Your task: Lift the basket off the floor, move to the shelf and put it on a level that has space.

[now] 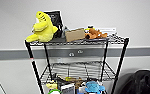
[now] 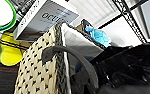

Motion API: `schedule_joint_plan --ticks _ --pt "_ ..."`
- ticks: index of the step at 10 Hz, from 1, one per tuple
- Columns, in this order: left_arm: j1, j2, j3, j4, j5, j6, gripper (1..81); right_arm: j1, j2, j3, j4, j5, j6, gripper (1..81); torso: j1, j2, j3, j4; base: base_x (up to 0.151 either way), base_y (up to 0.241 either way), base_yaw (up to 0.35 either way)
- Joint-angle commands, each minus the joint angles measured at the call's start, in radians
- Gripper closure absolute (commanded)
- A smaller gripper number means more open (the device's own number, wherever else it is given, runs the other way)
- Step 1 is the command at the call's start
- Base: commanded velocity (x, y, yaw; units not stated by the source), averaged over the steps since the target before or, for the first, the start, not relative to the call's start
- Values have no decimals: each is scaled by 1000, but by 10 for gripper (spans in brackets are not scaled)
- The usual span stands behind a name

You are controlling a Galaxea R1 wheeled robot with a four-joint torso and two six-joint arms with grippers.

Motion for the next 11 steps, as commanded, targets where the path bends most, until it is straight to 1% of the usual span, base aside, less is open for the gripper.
schedule_joint_plan --ticks 1,4,8,9,11 --pt "-125 -18 64 27 5 -2 811 138 -2 68 -8 -7 -13 811 0 0 0 0 92 0 0" --pt "-125 -17 62 28 5 -3 811 136 -2 63 -8 -7 -9 811 0 0 0 0 77 0 0" --pt "-124 -27 85 28 5 -2 811 138 -8 83 -7 -5 -4 811 0 0 0 0 0 0 0" --pt "-124 -47 122 36 4 -2 811 141 -22 114 -7 -1 -4 811 0 0 0 0 0 0 0" --pt "-127 -107 205 65 -2 -3 811 151 -80 221 -7 36 -1 811 0 0 0 0 0 0 0"
